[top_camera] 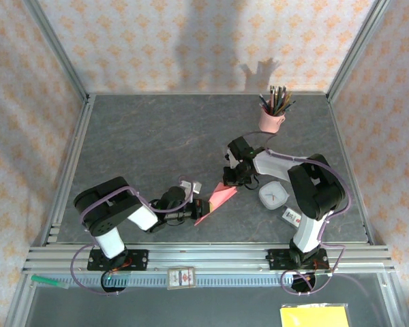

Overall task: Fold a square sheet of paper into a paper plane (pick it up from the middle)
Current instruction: Perform the fifth fold on the wing at the bottom-center of the table.

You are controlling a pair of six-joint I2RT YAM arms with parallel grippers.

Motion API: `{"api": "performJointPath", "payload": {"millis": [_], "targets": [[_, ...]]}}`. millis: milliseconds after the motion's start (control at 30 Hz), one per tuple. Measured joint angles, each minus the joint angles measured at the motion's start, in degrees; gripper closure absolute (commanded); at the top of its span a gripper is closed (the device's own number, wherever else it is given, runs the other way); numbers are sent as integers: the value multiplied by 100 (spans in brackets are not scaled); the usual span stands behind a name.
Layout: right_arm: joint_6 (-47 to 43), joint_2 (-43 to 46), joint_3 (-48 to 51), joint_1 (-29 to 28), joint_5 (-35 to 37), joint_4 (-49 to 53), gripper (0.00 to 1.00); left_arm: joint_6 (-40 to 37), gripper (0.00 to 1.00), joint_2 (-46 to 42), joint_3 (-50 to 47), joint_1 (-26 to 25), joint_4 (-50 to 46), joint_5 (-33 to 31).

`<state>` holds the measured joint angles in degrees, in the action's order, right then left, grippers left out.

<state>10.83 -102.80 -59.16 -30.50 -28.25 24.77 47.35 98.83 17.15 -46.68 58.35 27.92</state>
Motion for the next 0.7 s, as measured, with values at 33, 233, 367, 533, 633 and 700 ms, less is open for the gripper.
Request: {"api": "performJointPath", "payload": {"millis": [33,233,367,533,633,700], "targets": [[0,0,-11,-7,4,11,87,24,100,24,0,17,48,24],[2,-44,-153,-35,31,157,85,107,100,131,-50,59,330,151],[-15,-101,-350,-33,269,251,84,197,100,166,-76,72,435,170],[-22,-96,-678,68,837,267,82,234,100,170,-76,98,444,170],[-17,-42,-772,109,1062,264,82,256,100,170,-76,98,439,160],[4,68,-769,131,1147,271,82,275,100,170,-76,98,435,144]]}}
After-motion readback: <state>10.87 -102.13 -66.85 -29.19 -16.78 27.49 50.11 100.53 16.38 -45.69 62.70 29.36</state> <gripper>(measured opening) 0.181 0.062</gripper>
